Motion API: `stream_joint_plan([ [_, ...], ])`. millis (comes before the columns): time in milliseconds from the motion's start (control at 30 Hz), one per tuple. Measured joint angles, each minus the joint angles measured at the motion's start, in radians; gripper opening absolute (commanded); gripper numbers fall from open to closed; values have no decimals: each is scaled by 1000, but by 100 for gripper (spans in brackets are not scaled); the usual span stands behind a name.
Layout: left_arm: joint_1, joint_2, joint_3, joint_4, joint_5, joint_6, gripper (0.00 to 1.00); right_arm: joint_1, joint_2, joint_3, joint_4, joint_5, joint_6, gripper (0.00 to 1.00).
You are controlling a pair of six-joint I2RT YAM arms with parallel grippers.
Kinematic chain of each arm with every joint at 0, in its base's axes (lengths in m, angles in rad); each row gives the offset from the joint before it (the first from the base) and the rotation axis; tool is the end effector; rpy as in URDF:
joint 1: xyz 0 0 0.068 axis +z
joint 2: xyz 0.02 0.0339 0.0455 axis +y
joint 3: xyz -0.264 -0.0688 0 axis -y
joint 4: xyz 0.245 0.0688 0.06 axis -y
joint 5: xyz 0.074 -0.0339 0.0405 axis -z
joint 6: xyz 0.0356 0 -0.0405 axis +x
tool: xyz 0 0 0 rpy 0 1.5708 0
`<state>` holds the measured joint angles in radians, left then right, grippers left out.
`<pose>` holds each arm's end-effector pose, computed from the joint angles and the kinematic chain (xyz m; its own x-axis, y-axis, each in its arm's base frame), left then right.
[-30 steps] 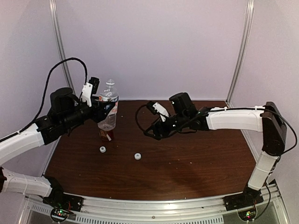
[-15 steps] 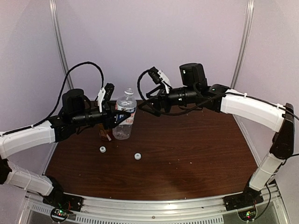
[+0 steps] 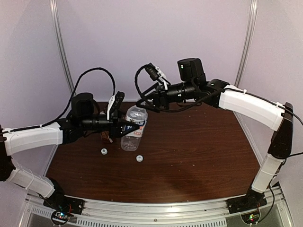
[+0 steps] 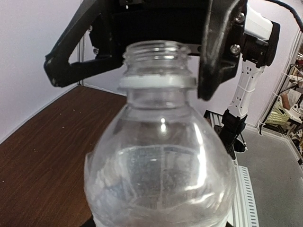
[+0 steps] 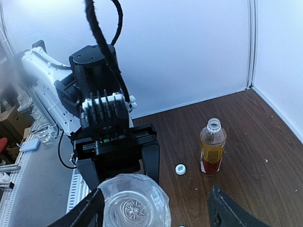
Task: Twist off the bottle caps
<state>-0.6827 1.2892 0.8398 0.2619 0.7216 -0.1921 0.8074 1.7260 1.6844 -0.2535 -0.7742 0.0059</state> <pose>0.2120 -0.2027 0.2959 -0.3285 0.0824 -0.9409 0.9316 0.1923 -0.3084 0.2608 0.3086 0.3952 -0.2069 -0.2101 -0.9556 -0.9778 0.0123 0.2090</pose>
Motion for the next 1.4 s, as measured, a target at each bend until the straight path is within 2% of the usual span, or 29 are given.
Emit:
stream_joint_plan([
  [233, -7, 26, 2, -1, 8, -1, 49, 1, 29, 0, -29, -50, 14, 44],
  [333, -6, 30, 3, -1, 6, 0, 50, 2, 29, 1, -34, -67, 21, 28],
  [533, -6, 31, 3, -2, -2, -5, 58, 3, 29, 0, -38, -79, 11, 0],
  [667, -8, 31, 3, -2, -11, -5, 70, 3, 29, -2, -35, -74, 11, 0],
  [800, -9, 31, 3, -2, -32, 2, 95, 0, 29, -3, -39, -47, 11, 0],
  [833, -10, 31, 3, -3, -42, 3, 97, -2, 29, -3, -44, -30, 11, 0],
  [1000, -11, 27, 8, -53, -131, 19, 98, -19, 29, -3, -62, 79, 13, 0],
  [1200, -11, -30, 20, -166, -319, 38, 98, -30, 39, -3, -71, 264, 11, 0],
  [1400, -11, -112, 22, -255, -505, 42, 98, -38, 125, -2, -51, 354, 12, 0],
])
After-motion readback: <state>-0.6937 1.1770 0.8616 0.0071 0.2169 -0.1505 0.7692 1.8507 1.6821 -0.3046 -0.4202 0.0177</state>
